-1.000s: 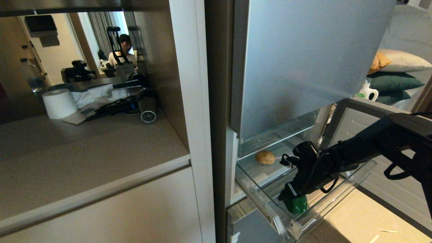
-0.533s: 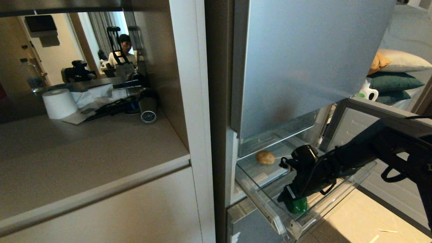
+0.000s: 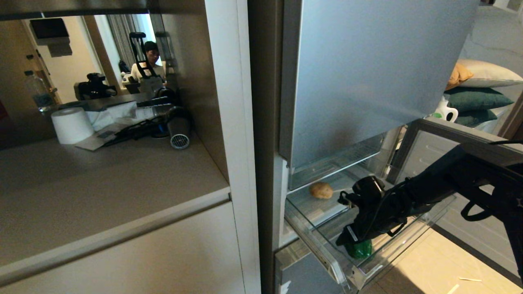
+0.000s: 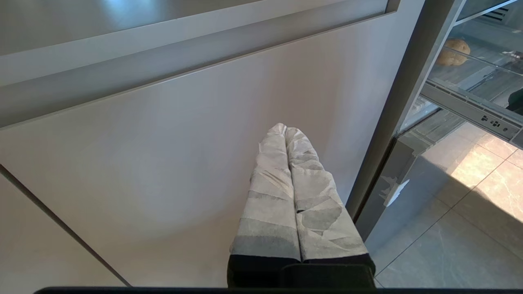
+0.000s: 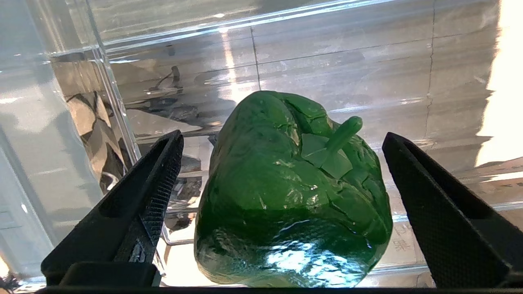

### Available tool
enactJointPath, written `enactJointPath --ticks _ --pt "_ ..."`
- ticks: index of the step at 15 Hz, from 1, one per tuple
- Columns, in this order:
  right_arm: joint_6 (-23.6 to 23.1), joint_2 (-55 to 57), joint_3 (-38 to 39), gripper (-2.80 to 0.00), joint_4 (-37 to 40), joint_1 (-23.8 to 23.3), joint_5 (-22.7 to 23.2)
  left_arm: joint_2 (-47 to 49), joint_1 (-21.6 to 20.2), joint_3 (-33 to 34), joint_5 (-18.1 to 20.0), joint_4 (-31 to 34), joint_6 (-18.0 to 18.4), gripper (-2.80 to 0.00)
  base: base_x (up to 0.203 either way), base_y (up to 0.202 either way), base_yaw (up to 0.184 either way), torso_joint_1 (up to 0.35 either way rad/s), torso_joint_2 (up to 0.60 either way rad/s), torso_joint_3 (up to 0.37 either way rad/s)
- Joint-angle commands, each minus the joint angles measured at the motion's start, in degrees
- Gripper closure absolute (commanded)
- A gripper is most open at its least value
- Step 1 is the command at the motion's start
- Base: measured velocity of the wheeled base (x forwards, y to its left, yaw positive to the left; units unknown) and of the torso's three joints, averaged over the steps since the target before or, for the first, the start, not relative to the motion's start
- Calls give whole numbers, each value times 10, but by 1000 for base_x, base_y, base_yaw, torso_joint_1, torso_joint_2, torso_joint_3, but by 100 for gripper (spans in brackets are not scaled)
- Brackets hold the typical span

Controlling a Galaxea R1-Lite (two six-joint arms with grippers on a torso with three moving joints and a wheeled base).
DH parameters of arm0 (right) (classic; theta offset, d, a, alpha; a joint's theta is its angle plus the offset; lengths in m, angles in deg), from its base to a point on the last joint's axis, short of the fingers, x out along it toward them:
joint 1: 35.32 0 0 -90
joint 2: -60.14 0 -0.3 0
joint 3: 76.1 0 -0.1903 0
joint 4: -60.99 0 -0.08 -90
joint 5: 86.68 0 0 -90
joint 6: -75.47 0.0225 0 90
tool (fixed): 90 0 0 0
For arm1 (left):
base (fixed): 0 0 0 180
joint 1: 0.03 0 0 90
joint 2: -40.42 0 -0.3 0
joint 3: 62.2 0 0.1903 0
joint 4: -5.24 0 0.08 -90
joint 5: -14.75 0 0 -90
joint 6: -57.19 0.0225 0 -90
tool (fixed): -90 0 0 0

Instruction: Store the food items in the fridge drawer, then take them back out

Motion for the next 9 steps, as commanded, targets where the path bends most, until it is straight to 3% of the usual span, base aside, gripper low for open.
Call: enactJointPath --ticks 1,2,9 --pt "-1 1 1 -242 0 0 0 0 0 0 0 0 0 0 0 0 0 0 0 0" --pt "-1 1 1 0 0 0 0 0 0 0 0 0 0 0 0 0 0 0 0 0" --pt "-1 -9 2 0 0 8 -11 0 0 0 0 0 0 0 0 0 0 0 0 0"
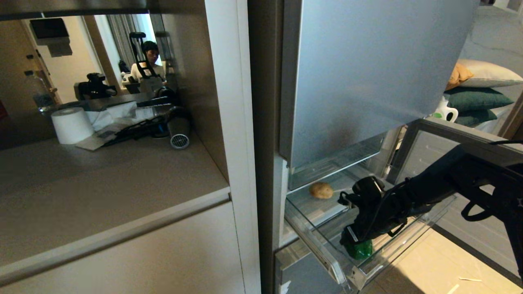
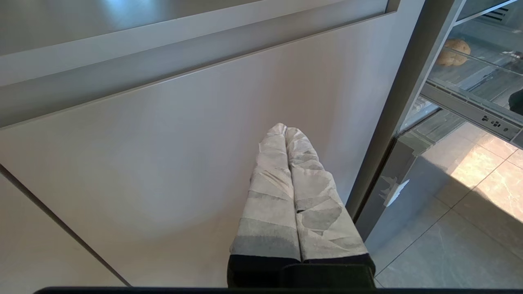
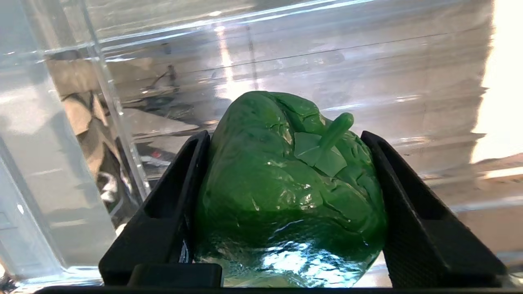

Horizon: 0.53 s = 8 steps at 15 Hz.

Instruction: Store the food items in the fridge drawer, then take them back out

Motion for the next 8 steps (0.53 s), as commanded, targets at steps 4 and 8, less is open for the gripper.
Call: enactJointPath --ticks 4,8 --pt "-1 -45 -19 0 0 11 -30 0 0 0 0 0 0 0 0 0 0 0 0 0" --pt "-2 -59 -15 0 0 20 -49 0 0 0 0 0 0 0 0 0 0 0 0 0"
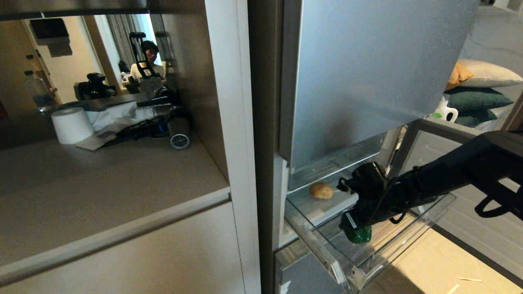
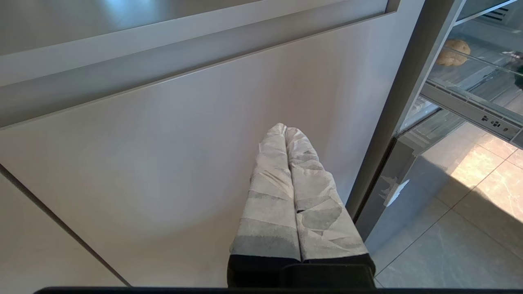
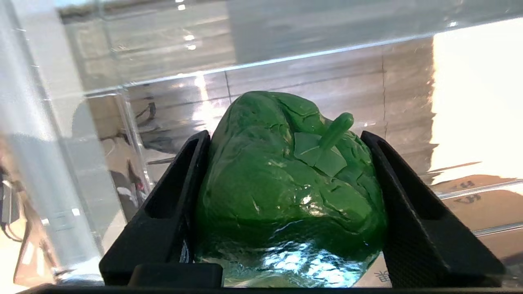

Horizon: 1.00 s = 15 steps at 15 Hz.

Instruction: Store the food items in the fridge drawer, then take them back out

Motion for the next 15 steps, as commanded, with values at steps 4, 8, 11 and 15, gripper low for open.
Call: enactJointPath --ticks 4,8,11,15 --pt "-1 -34 9 0 0 16 -16 1 0 0 0 0 0 0 0 0 0 0 0 0" --pt "-2 -79 31 0 0 35 -49 0 0 0 0 0 0 0 0 0 0 0 0 0" --pt "-3 -123 60 0 0 55 -61 0 0 0 0 0 0 0 0 0 0 0 0 0" --pt "-2 -196 106 0 1 96 -87 0 0 0 0 0 0 0 0 0 0 0 0 0"
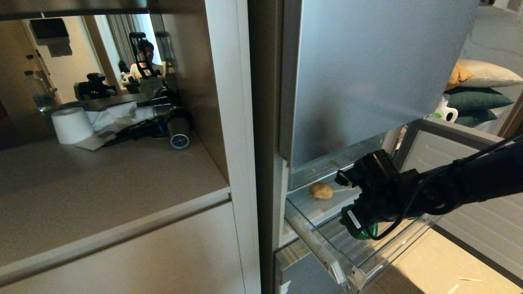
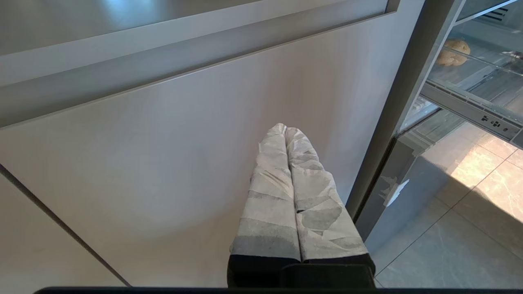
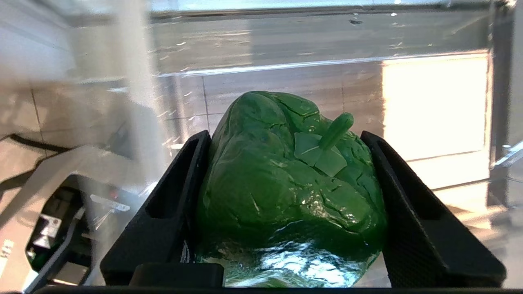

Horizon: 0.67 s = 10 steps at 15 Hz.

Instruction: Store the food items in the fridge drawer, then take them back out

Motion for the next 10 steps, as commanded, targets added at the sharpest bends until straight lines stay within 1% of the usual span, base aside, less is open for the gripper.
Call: enactJointPath --ticks 1,4,6,8,10 --pt "1 -49 22 0 0 25 -9 0 0 0 0 0 0 0 0 0 0 0 0 0" --pt "2 -96 55 0 1 71 -23 0 0 0 0 0 0 0 0 0 0 0 0 0" --pt "3 -126 83 0 1 116 -43 0 0 0 0 0 0 0 0 0 0 0 0 0" --pt "10 -137 93 0 1 156 -46 0 0 0 0 0 0 0 0 0 0 0 0 0" --pt "27 -135 89 0 0 205 -47 0 0 0 0 0 0 0 0 0 0 0 0 0"
